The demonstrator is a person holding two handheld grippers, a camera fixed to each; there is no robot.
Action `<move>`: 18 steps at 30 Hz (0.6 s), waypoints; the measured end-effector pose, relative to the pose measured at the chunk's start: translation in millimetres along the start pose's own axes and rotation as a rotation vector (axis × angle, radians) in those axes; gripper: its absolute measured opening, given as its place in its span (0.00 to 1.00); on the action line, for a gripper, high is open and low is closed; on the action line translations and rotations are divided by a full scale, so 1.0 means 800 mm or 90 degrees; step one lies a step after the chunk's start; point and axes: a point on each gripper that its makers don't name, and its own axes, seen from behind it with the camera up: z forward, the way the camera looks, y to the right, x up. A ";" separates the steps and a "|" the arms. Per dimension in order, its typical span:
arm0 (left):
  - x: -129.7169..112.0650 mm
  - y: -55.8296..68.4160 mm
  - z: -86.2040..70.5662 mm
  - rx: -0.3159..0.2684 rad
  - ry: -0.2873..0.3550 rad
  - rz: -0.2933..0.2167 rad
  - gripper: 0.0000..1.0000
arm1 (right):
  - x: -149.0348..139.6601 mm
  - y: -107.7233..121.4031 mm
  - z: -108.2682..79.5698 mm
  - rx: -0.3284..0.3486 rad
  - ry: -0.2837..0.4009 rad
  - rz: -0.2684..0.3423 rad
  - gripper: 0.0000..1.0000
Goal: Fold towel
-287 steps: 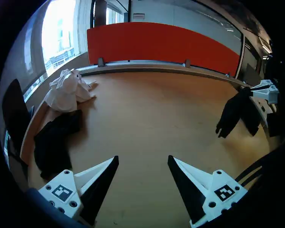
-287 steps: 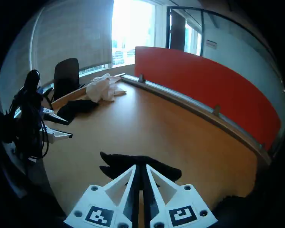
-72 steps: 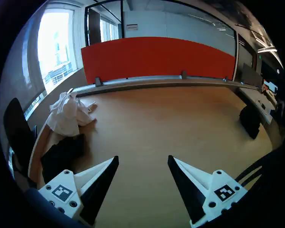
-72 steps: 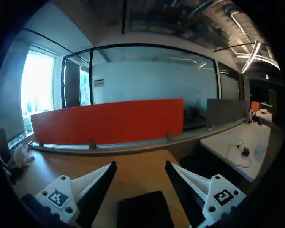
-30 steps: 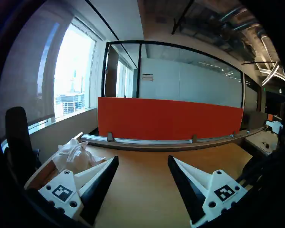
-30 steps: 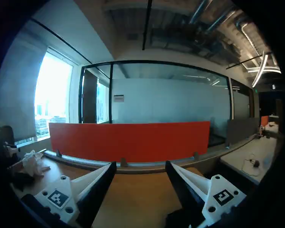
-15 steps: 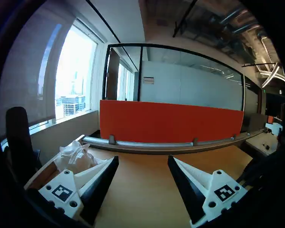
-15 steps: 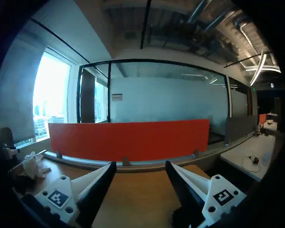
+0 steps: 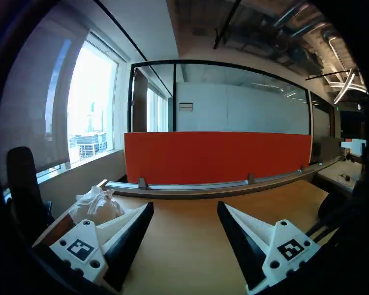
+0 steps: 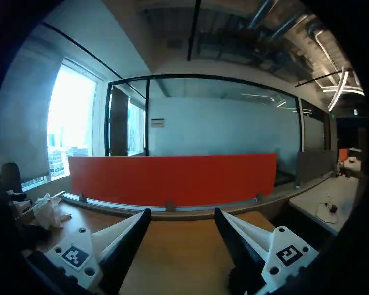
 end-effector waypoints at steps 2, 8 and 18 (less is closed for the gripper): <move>-0.011 0.001 -0.001 -0.001 0.005 0.003 0.96 | -0.003 -0.004 -0.002 0.002 0.004 -0.001 0.99; -0.057 -0.009 -0.007 0.012 0.014 0.013 0.96 | -0.028 -0.011 -0.010 -0.002 0.001 -0.008 0.99; -0.121 -0.006 -0.010 0.009 0.033 0.022 0.96 | -0.062 -0.022 -0.008 0.000 0.003 0.002 0.99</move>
